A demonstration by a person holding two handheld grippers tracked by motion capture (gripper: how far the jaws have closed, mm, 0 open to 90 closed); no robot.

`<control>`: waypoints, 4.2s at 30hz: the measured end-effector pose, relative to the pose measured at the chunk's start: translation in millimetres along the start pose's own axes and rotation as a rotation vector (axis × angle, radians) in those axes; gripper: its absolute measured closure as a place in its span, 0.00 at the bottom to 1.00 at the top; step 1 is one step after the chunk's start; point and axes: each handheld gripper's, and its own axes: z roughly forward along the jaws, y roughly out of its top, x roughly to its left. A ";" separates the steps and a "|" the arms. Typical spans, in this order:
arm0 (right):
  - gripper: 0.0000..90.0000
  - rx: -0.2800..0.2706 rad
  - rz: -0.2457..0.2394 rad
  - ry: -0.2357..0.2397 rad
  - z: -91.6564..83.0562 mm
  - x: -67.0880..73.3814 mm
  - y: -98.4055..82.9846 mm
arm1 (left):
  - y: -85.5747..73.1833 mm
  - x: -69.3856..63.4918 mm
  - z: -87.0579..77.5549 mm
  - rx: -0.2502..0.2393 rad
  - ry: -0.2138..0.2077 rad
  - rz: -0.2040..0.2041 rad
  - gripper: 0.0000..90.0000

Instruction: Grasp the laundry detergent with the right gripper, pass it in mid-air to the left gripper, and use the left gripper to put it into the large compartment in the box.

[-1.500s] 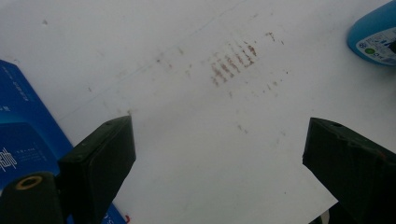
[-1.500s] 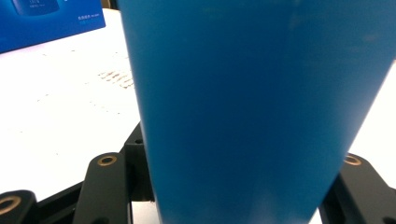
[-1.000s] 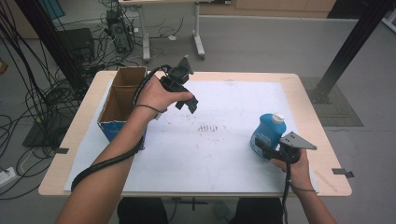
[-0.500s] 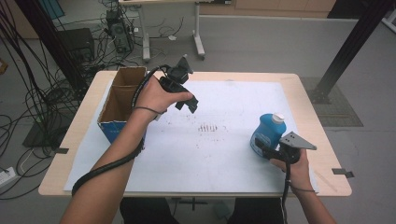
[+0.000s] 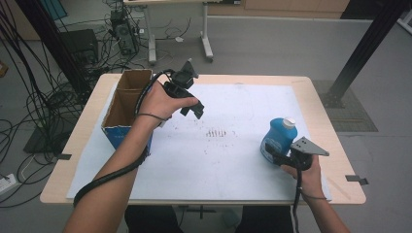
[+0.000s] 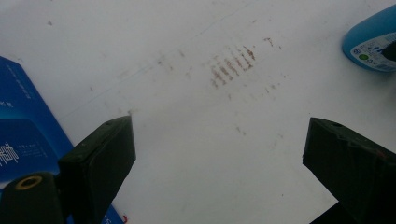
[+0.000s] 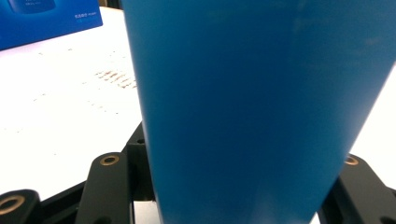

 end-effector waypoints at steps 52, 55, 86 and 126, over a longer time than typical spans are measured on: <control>0.48 -0.011 -0.084 0.530 10.1 4.4 132.9 | 8.3 -39.0 -88.1 0.039 -0.094 0.428 0.12; 0.48 -0.012 -0.085 0.557 12.8 8.0 136.5 | 8.7 -41.0 -89.8 0.044 -0.093 0.445 0.12; 0.48 0.028 -0.234 0.830 35.8 70.9 166.6 | 12.9 -82.9 -110.6 0.086 -0.143 0.647 0.12; 0.48 0.067 -0.332 1.049 49.9 105.8 191.2 | 13.7 -112.7 -108.5 0.103 -0.189 0.776 0.12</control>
